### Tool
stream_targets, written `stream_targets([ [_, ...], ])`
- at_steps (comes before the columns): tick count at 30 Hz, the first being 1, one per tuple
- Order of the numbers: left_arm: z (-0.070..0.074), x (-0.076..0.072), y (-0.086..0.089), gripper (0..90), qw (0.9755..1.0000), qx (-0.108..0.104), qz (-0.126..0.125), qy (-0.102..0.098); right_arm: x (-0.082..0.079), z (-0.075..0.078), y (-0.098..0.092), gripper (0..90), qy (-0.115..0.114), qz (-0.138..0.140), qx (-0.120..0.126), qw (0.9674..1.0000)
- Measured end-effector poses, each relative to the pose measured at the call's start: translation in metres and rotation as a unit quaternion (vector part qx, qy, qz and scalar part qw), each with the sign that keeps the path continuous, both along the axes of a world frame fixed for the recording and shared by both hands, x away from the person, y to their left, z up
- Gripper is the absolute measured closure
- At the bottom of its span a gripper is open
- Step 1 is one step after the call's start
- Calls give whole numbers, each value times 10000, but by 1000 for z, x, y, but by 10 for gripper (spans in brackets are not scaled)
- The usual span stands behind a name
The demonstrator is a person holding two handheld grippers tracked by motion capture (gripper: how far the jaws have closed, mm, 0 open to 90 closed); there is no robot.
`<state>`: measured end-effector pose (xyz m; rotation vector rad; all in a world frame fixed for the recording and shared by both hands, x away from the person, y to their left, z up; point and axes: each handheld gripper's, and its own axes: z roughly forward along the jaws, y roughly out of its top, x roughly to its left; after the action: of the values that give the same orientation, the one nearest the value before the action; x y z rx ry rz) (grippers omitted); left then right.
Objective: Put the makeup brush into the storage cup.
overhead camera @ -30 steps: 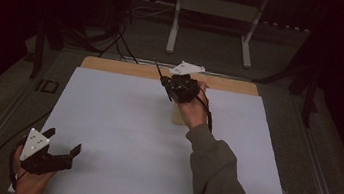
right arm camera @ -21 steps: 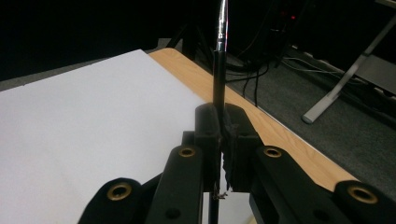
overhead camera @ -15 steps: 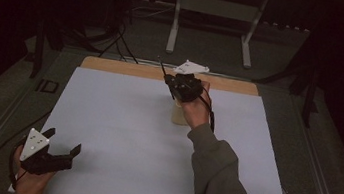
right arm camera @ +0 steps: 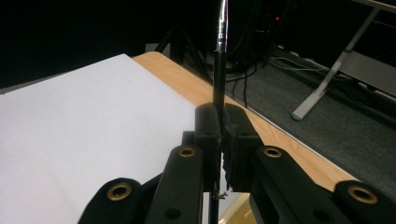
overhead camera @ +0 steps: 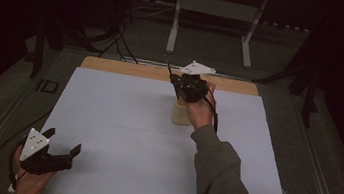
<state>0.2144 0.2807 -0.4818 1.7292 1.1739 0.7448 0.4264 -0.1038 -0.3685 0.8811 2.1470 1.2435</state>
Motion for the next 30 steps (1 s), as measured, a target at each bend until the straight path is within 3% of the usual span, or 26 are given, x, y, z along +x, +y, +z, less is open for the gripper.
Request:
stream_targets([
  [30,0,0,-1,14,10000,2,-2,8,3,4,-32,852,-108,-385,191,9990],
])
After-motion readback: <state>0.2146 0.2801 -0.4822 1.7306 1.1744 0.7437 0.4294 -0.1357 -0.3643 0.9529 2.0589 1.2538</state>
